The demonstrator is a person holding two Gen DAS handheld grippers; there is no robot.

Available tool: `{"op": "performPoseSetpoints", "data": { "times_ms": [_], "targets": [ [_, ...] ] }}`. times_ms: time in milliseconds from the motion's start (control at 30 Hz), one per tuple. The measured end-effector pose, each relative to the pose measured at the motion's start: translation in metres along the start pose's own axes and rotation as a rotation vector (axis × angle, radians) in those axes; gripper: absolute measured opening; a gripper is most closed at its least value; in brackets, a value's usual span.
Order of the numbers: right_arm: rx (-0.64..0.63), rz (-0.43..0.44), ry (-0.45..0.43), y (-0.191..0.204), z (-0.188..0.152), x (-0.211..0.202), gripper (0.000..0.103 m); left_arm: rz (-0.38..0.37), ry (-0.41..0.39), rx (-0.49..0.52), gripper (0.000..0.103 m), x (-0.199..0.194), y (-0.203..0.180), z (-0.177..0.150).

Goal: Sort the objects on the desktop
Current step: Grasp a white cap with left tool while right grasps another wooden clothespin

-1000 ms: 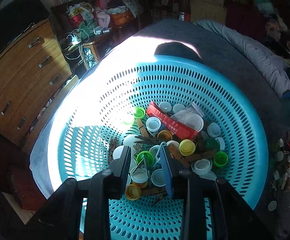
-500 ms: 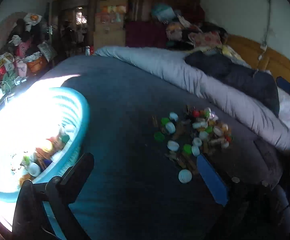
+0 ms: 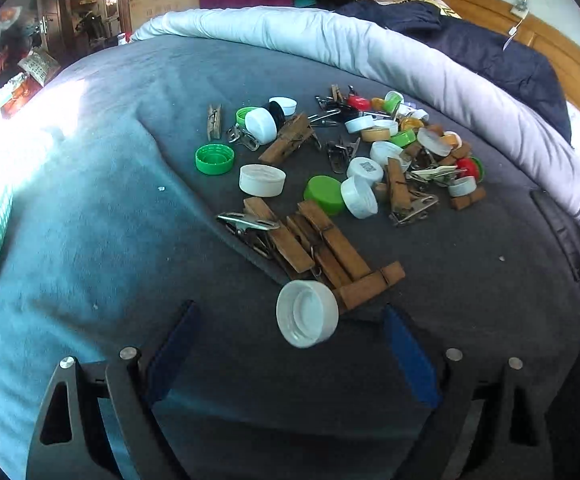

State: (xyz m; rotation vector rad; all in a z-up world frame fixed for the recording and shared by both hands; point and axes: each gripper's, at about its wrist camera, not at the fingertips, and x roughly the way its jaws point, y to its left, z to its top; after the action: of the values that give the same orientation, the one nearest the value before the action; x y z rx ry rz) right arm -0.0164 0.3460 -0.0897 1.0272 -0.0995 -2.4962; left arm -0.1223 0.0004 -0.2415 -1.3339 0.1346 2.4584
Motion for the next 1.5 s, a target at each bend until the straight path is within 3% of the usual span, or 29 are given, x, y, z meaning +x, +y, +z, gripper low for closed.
{"op": "performPoseSetpoints", "data": {
  "times_ms": [33,67,100,133,167,267,333,533,833,900,933,967,1033,1233,1500],
  "targets": [
    [0.009,0.013,0.001,-0.003,0.000,0.002,0.080,0.013,-0.004,0.004,0.088,0.002,-0.001,0.000],
    [0.007,0.021,0.001,-0.005,0.001,0.003,0.075,0.027,-0.010,0.008,0.073,0.000,-0.002,0.001],
    [0.001,0.028,-0.002,-0.004,0.002,0.004,0.067,0.021,-0.011,0.001,0.050,-0.001,-0.001,0.001],
    [-0.008,0.035,-0.004,-0.003,0.004,0.006,0.063,-0.005,-0.007,-0.013,0.041,-0.004,0.002,0.002],
    [-0.022,0.042,-0.004,-0.001,0.005,0.008,0.060,-0.021,-0.004,-0.025,0.025,-0.005,0.004,0.002],
    [-0.056,0.078,-0.002,0.006,0.012,0.018,0.060,-0.026,-0.026,-0.035,0.022,-0.019,0.007,-0.002],
    [-0.088,0.124,0.022,0.014,0.017,0.031,0.058,-0.042,-0.041,-0.046,0.011,-0.029,0.009,-0.005],
    [-0.262,0.217,0.122,0.049,0.028,0.097,0.044,-0.051,-0.051,-0.074,0.011,-0.041,0.014,-0.002],
    [-0.294,0.218,0.226,0.066,0.034,0.176,0.043,-0.067,-0.048,-0.134,0.011,-0.050,0.031,-0.003],
    [-0.293,0.214,0.247,0.069,0.029,0.183,0.034,-0.066,-0.052,-0.136,0.011,-0.051,0.033,-0.003],
    [-0.300,0.199,0.253,0.071,0.027,0.184,0.022,-0.065,-0.056,-0.137,0.011,-0.053,0.033,-0.004],
    [-0.304,0.183,0.253,0.072,0.025,0.184,0.016,-0.059,-0.065,-0.137,0.011,-0.056,0.033,-0.004],
    [-0.278,0.175,0.253,0.072,0.024,0.179,0.012,-0.045,-0.083,-0.128,0.011,-0.063,0.033,-0.005],
    [-0.144,0.184,0.175,0.066,0.027,0.138,0.011,-0.013,-0.171,-0.130,0.011,-0.095,0.035,-0.009],
    [-0.109,0.191,0.074,0.073,0.041,0.084,0.011,-0.006,-0.303,-0.137,0.011,-0.149,0.039,-0.001]
  ]
}}
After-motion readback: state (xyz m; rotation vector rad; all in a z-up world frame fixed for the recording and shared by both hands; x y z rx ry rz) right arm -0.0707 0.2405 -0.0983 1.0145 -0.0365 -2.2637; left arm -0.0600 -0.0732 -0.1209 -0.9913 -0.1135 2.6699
